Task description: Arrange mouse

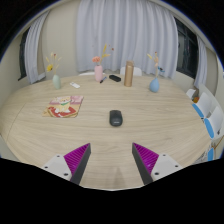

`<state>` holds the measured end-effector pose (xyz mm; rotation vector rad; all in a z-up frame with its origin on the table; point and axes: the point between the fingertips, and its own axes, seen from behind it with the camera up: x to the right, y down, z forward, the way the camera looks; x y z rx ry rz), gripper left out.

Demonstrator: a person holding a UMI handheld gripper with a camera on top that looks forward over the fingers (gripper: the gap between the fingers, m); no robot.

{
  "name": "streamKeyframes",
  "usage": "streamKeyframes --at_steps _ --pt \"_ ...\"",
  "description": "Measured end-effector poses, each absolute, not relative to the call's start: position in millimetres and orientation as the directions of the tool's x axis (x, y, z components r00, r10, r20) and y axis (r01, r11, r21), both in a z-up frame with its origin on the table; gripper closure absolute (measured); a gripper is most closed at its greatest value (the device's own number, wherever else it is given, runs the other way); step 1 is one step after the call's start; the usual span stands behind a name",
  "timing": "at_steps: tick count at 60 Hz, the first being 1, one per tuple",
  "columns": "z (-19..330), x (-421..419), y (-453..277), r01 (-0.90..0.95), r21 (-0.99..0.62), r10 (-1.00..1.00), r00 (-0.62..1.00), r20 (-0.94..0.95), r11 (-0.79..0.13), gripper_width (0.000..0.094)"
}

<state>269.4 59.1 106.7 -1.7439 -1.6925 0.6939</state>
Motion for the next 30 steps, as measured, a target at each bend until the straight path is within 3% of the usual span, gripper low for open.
streamKeyframes --at_steps 30 --pt "36 145 70 0.657 -0.753 0.997 0.063 0.036 -0.014 0.0081"
